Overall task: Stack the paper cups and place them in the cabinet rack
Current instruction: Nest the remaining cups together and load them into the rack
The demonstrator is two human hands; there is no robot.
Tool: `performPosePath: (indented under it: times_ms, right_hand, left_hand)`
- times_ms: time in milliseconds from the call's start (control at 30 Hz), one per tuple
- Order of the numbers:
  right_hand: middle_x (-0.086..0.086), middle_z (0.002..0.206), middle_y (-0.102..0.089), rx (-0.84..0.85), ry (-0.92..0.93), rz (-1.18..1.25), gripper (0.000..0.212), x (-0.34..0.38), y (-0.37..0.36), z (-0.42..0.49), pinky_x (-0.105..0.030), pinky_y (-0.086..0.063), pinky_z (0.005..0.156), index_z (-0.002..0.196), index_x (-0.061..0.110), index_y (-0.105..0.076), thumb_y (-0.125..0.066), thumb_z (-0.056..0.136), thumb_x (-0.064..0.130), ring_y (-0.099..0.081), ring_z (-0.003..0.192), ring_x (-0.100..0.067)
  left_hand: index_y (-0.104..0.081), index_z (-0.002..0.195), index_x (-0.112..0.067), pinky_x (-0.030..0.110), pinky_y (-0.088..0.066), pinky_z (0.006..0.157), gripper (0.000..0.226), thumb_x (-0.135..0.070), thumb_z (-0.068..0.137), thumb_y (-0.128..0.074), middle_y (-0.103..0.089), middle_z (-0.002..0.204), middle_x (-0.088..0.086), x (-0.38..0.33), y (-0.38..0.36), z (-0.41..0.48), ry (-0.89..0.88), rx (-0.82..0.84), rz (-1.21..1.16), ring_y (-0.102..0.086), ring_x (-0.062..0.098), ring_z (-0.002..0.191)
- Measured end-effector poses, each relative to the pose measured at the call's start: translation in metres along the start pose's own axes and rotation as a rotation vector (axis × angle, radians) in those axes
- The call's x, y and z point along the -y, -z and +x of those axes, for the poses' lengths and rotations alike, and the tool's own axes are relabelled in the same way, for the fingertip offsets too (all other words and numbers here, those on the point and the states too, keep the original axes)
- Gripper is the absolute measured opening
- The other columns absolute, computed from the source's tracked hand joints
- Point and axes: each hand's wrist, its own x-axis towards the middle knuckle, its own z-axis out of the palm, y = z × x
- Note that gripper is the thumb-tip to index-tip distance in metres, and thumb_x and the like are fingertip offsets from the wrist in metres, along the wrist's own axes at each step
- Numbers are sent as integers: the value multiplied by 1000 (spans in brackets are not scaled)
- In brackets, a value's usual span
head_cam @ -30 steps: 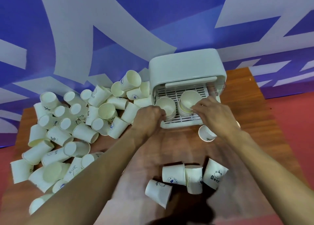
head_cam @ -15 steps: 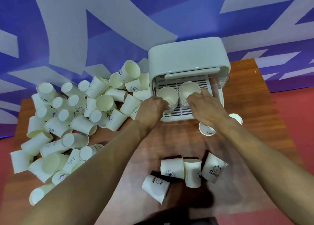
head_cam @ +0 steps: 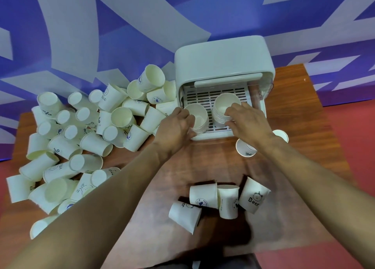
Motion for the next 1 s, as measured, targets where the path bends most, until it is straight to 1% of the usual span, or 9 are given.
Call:
performPosePath:
  times_ms: [267,433,567,633,667,733,833,933,1000]
  right_hand:
    - [1,97,-63,-106,53,-142,25,1,-7,-2,-32,-45,57,102,17,-63,-72,79,23,-63,83,-23]
    - [2,81,-62,-138,63,-191,21,-1,-11,1,-24,-24,48,96,18,-63,-72,81,30,-61,61,-20]
    - [2,82,-65,-228,23,-184,26,-9,-5,16,-23,-19,50,98,17,-64,-77,79,30,-62,58,-22]
    - [0,86,-70,-267,-3,-171,27,-12,-4,27,-23,-26,52,101,15,-66,-78,79,27,-65,60,-25]
    - [-2,91,-72,-264,-5,-142,28,-14,-5,33,-24,-36,54,104,15,-67,-78,80,25,-68,64,-26]
    - [-5,102,-74,-212,-26,-99,29,-19,-11,47,-35,-52,63,112,16,-67,-72,85,24,-71,76,-28]
    - [-11,93,-74,-218,-26,-64,18,-20,-13,61,-41,-56,63,101,13,-70,-72,84,18,-71,78,-32]
    - [-15,105,-72,-252,-35,-81,21,-16,-10,74,-44,-57,78,105,10,-71,-70,85,12,-67,96,-36]
    - [-16,109,-71,-283,-67,-45,23,-16,-11,79,-42,-54,85,108,8,-70,-68,86,8,-65,102,-38]
  left_hand:
    - [-61,91,-12,30,-35,51,25,-26,76,-75,-59,92,5,-9,-12,5,6,-19,59,-56,26,76]
    - [-58,92,-8,37,-46,47,24,-23,80,-72,-55,88,7,-19,-18,16,79,-46,-79,-58,31,65]
    - [-54,93,-8,37,-41,42,16,-13,83,-67,-52,89,9,-27,-18,35,196,-75,-123,-52,37,53]
    - [-54,93,-8,33,-32,42,15,-3,84,-63,-53,88,9,-31,-19,45,261,-86,-120,-51,36,52]
    - [-54,96,-8,33,-31,44,16,1,84,-60,-54,91,9,-33,-21,50,301,-86,-131,-53,37,56]
    - [-55,108,-8,36,-37,48,29,8,84,-54,-58,103,11,-36,-23,58,352,-68,-154,-60,38,69]
    - [-46,135,-9,42,-50,61,59,14,80,-43,-54,123,17,-38,-19,69,405,-79,-133,-60,41,92]
    - [-42,140,-8,27,-39,66,54,8,88,-37,-50,131,19,-44,-7,82,460,30,-123,-57,33,97]
    - [-43,138,4,6,-36,55,39,2,99,-34,-50,134,26,-50,1,87,449,77,-152,-49,25,93]
